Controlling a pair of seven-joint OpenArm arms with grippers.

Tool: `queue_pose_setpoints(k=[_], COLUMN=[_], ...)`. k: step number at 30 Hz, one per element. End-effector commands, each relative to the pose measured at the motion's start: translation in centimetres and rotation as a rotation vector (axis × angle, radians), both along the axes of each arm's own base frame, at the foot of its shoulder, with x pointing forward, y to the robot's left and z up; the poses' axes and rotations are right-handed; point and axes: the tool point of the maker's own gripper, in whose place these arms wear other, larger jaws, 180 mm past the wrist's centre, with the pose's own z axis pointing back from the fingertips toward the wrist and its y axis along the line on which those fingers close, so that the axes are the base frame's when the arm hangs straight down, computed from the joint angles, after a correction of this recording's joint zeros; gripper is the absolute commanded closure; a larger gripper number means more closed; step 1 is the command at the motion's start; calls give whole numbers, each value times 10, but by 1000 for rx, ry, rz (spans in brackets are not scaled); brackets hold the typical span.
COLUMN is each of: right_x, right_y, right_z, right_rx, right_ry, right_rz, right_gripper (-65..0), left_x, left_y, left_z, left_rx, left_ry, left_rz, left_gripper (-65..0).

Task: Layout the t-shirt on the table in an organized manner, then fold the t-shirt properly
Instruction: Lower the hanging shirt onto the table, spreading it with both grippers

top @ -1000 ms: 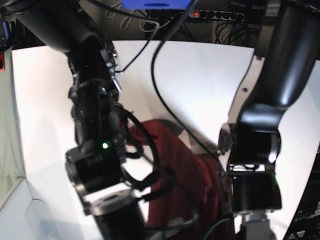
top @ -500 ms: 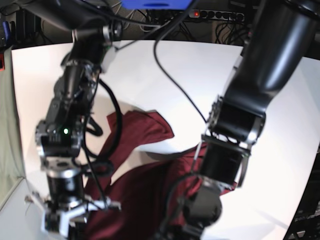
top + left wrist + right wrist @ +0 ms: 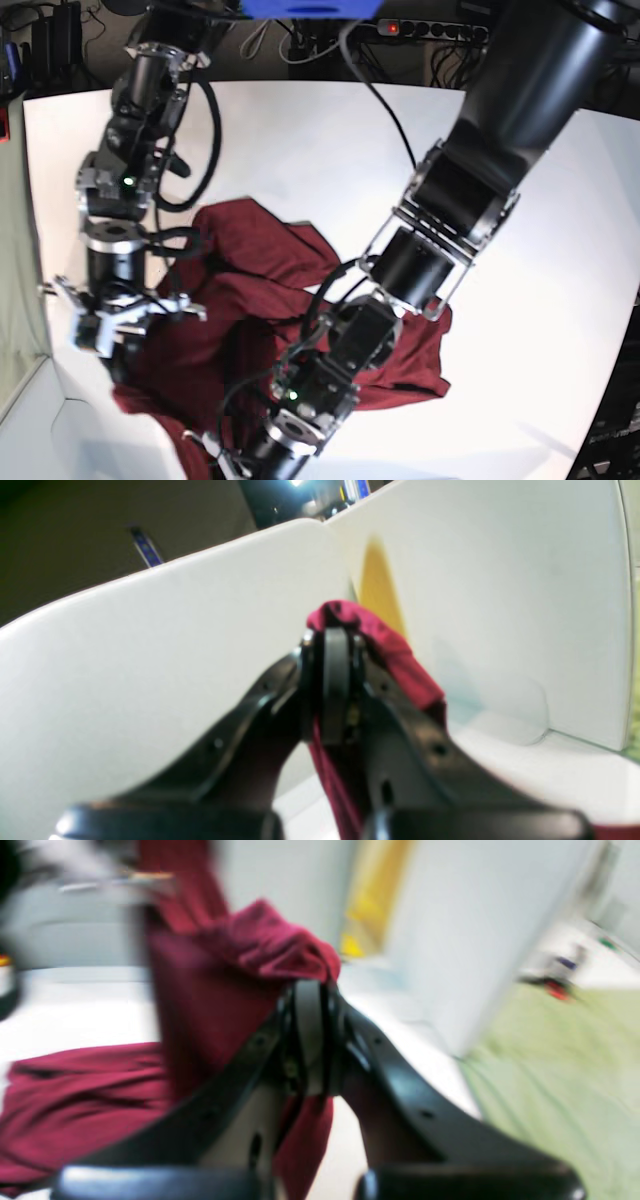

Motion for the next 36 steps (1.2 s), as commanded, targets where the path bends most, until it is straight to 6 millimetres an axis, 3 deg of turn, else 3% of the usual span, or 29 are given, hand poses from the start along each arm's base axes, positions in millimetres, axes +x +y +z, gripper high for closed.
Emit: queue_pose_setpoints(k=[1, 4, 9, 16, 23, 30, 33, 36], right_x=[-2, -8, -12, -12, -12, -13, -17, -21], right_y=[-3, -17, -32, -32, -32, -32, -31, -31], right_z=[15, 6, -8, -8, -8, -10, -18, -26], right_rx=[-4, -4, 1, 2, 0, 0, -1, -1], right_ry=[-57, -35, 4, 4, 4, 10, 34, 57], right_rz=[-9, -48, -87, -86, -88, -89, -84, -83], right_gripper=[0, 0, 0, 0, 0, 0, 0, 0], left_x=[-1, 6, 14, 26, 12, 11, 3, -3], left_y=[-2, 2, 6, 15, -12, -14, -26, -37], left_z=[33, 21, 24, 20, 4, 0, -12, -35], left_rx=[-35, -36, -57, -104, -71, -81, -48, 15], left_ry=[-80, -48, -24, 36, 70, 90, 102, 133], left_rz=[-6, 6, 17, 31, -42, -52, -83, -108], left_gripper=[-4, -4, -4, -6, -6, -6, -6, -6])
